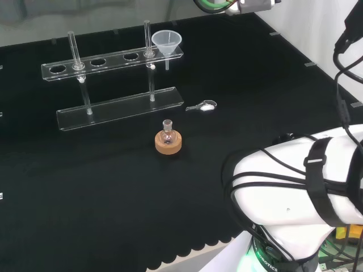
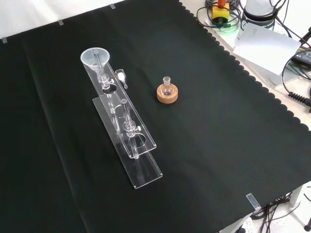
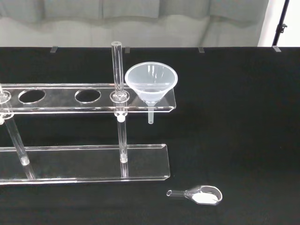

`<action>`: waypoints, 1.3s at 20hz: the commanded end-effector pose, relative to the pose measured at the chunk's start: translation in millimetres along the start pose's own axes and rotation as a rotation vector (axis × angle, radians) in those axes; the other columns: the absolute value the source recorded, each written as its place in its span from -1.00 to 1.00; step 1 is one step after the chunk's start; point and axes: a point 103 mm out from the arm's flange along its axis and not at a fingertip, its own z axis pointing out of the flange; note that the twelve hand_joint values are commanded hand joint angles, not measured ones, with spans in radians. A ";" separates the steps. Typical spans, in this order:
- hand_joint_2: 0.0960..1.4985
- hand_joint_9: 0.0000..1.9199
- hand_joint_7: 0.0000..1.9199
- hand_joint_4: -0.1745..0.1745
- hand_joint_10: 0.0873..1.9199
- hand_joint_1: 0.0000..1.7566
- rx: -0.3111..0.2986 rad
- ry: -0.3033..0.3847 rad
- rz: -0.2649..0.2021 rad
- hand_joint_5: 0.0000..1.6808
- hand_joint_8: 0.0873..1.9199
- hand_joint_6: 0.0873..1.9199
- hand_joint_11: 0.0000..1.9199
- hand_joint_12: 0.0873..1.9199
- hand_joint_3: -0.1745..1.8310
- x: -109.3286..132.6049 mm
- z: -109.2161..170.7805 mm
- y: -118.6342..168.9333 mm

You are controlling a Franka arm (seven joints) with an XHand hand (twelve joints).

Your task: Pick up the funnel from the transparent funnel stand.

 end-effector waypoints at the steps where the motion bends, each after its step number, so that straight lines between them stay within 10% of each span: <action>1: 0.66 -0.84 -1.00 0.06 -0.43 -1.00 0.016 -0.012 0.008 -0.72 -0.58 -1.00 -1.00 0.31 -0.46 8.8 9.8 13.8; 26: 0.53 -0.86 -1.00 -0.04 -0.42 -0.86 0.177 0.029 -0.043 -0.77 -0.57 -1.00 -1.00 0.30 -0.54 -30.1 88.6 154.4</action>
